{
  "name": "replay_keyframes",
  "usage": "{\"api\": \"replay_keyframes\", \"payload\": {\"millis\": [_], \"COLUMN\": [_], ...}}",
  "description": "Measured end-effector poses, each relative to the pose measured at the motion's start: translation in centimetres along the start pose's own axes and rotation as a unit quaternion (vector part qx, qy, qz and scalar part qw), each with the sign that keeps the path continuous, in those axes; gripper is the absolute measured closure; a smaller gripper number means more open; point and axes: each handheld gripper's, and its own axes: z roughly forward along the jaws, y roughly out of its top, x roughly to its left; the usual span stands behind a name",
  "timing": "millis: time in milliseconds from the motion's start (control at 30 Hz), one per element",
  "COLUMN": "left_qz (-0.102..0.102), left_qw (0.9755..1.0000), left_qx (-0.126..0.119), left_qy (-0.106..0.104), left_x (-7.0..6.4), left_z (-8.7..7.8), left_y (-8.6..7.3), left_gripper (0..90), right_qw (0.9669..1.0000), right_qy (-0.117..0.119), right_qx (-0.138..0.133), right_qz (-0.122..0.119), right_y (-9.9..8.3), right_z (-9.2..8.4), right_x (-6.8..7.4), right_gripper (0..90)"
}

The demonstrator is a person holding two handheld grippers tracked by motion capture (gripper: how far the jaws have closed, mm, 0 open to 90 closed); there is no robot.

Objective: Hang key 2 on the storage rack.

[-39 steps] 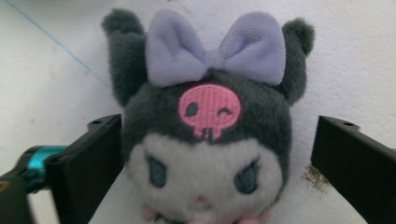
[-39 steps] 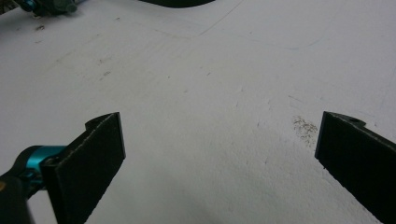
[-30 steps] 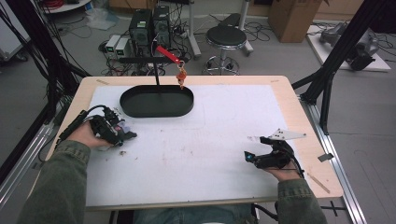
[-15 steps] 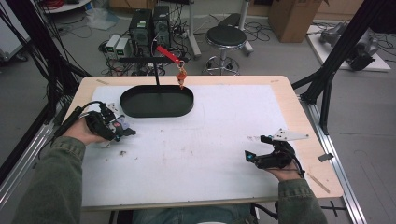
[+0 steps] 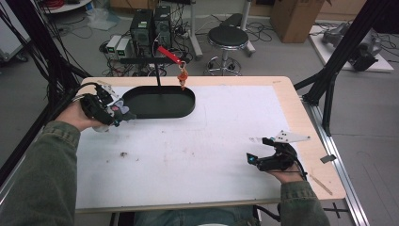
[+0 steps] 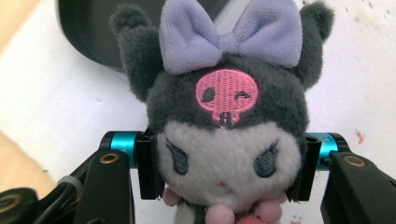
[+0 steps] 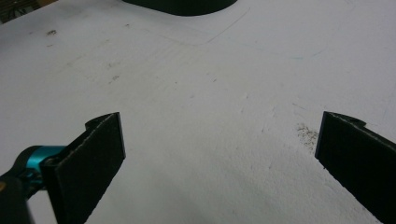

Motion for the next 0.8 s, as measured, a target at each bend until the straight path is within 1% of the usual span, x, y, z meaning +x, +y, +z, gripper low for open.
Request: {"api": "replay_keyframes", "payload": {"millis": [100,133,167,200,233,300,433,633,667,733,800], "left_qz": [0.001,-0.003,-0.001,-0.006,-0.006,-0.011,-0.013,-0.018,-0.019,-0.019,-0.018], "left_qw": [1.0,1.0,1.0,1.0,1.0,0.9999,0.9999,0.9998,0.9998,0.9998,0.9997], "left_qx": [-0.002,-0.004,-0.003,-0.005,-0.004,0.0,0.0,-0.004,-0.004,-0.005,-0.012], "left_qy": [-0.001,-0.001,-0.001,-0.004,-0.005,-0.005,-0.007,-0.001,0.004,0.004,0.012], "left_x": [0.2,0.2,0.3,0.3,0.4,0.2,0.0,0.2,0.3,0.5,0.7], "left_z": [-0.5,-0.6,-0.8,-0.9,-1.0,-1.1,-1.3,-1.8,-2.0,-2.3,-2.7], "left_y": [0.6,0.7,0.8,0.9,0.9,1.1,1.3,2.5,2.9,3.4,3.8], "left_gripper": [44.1,44.0,44.0,44.0,44.0,44.0,43.8,43.7,43.8,43.7,43.6], "right_qw": [1.0,1.0,1.0,1.0,1.0,1.0,0.9999,0.9999,0.9999,0.9998,0.9998], "right_qy": [0.002,0.002,0.003,0.002,0.002,0.004,0.009,0.015,0.015,0.017,0.017], "right_qx": [0.005,0.006,0.006,0.003,0.003,0.003,0.007,0.006,0.006,0.008,0.008], "right_qz": [-0.001,-0.001,0.001,-0.001,0.0,0.003,-0.001,-0.003,-0.003,-0.002,-0.004], "right_y": [0.0,0.0,0.0,0.0,0.0,0.0,0.0,0.0,0.0,0.1,0.0], "right_z": [0.0,0.0,-0.1,-0.1,-0.1,-0.2,0.0,0.2,0.2,0.3,0.4], "right_x": [0.0,0.1,0.1,0.1,0.1,0.1,0.2,0.1,0.2,0.2,0.2], "right_gripper": [0.4,0.4,0.5,0.4,0.5,0.4,0.4,0.4,0.4,0.5,0.5]}}
